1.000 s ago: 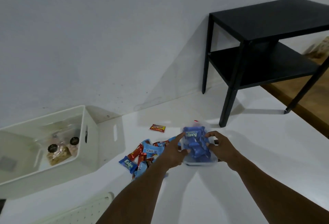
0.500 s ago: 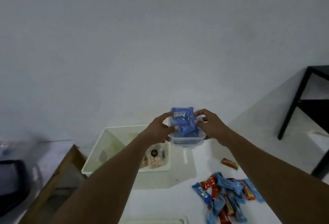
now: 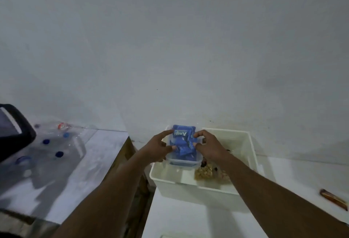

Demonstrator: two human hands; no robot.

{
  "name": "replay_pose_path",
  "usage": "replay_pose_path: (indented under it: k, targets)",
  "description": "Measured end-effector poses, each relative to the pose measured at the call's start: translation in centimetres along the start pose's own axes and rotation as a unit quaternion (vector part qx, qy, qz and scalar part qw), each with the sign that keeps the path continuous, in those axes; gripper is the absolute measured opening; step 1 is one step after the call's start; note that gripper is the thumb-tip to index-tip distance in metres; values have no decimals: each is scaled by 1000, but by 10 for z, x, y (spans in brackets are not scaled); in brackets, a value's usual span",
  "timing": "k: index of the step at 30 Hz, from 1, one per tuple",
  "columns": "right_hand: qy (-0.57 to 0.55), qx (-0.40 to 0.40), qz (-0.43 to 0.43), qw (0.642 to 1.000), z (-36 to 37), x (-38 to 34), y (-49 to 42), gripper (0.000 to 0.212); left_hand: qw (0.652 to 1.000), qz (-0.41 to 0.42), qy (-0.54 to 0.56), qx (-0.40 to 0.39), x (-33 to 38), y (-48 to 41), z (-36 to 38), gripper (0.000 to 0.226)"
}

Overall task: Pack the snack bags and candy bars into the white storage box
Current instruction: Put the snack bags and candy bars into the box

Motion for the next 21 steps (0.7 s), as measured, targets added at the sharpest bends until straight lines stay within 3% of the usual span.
replay_pose_path:
  k: [3, 9, 18, 21]
  targets:
    - [1, -19, 20, 1000, 33, 21, -22, 22, 999, -37, -19, 1, -36, -29, 1, 62]
    - [-11, -21, 67, 997, 69, 66, -63, 27, 995, -33, -91, -5, -80, -72, 21, 65]
    - [67, -93, 91, 989, 98, 93, -76, 28, 981, -60, -178, -41, -90, -83, 50, 53]
    - [80, -76, 83, 990, 91, 88, -69, 25, 978, -45, -199, -44, -88, -79, 56, 66]
Point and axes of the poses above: each hand's wrist, its own y-axis away from the middle knuckle, its own z-axis out of the palm, x = y × z, the point moved 1 cm from there along -y, towards the middle knuckle, and after that the axes turned 9 degrees about y, right-handed, at the moved point
